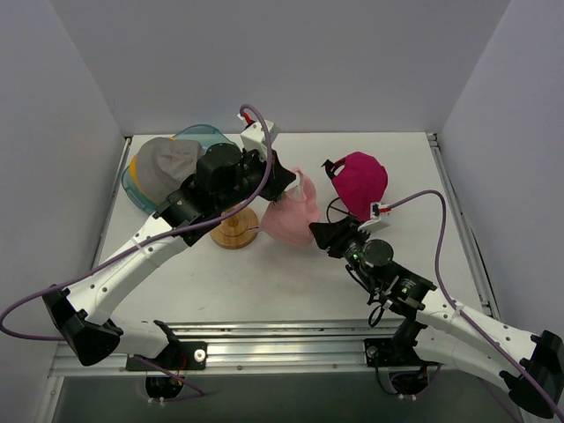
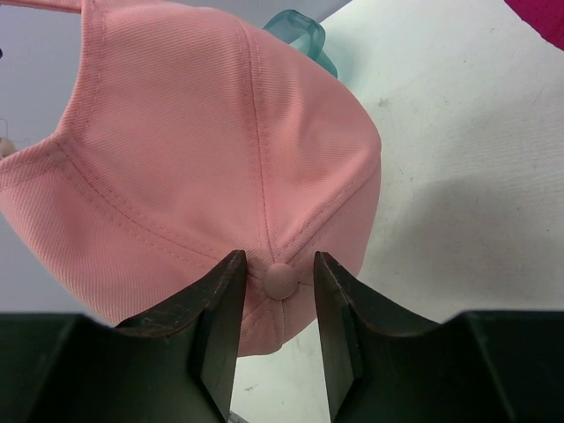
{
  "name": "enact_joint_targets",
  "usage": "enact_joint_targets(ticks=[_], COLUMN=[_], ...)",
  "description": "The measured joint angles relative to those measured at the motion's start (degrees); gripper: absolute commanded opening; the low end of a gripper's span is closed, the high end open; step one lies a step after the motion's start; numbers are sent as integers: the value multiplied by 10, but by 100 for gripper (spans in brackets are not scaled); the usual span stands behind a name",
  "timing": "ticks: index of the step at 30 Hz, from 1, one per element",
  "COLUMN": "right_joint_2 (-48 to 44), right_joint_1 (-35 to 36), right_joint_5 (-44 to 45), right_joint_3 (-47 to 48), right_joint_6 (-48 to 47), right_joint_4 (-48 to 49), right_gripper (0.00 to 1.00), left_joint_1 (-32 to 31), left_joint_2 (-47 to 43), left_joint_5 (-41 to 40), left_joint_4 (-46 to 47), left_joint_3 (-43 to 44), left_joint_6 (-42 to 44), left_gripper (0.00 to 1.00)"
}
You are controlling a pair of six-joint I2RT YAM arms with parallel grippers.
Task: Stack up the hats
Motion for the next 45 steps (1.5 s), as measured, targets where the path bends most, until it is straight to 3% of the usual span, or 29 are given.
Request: enact_joint_targets(ticks=[5, 11, 22, 23, 24, 25, 27, 30, 39, 45], right_joint_2=[0, 0, -36, -46, -55, -62, -69, -69, -6, -3], right_joint_1=[2, 2, 2, 2, 2, 2, 2, 2, 2, 2], right_joint_5=[0, 0, 26, 31, 35, 37, 38, 35, 19, 14], right_joint_3=[0, -4, -10, -10, -10, -10, -10, -10, -9, -10], right_joint_6=[1, 4, -3, -4, -5, -3, -4, 3, 22, 39], right_joint_4=[5, 10, -10, -15, -17, -18, -19, -16, -5, 19], right_gripper=[24, 0, 0, 3, 21, 27, 37, 44, 47, 42], left_joint_1=[-4, -4, -6, -6, -6, -6, -6, -6, -8, -11], left_joint_2=[-4, -11, -39, -42, -44, -46, -49, -48, -47, -47], left_joint_5=[-1, -6, -16, -16, -16, -16, -16, -9, 10, 10], left_joint_4=[17, 21, 21, 22, 24, 25, 26, 30, 54, 89], left_joint_3=[-13, -21, -31, -34, -39, -44, -52, -57, -58, -77], left_joint_6=[0, 0, 4, 5, 5, 6, 8, 9, 9, 9], left_gripper=[2, 2, 2, 2, 2, 2, 2, 2, 2, 2])
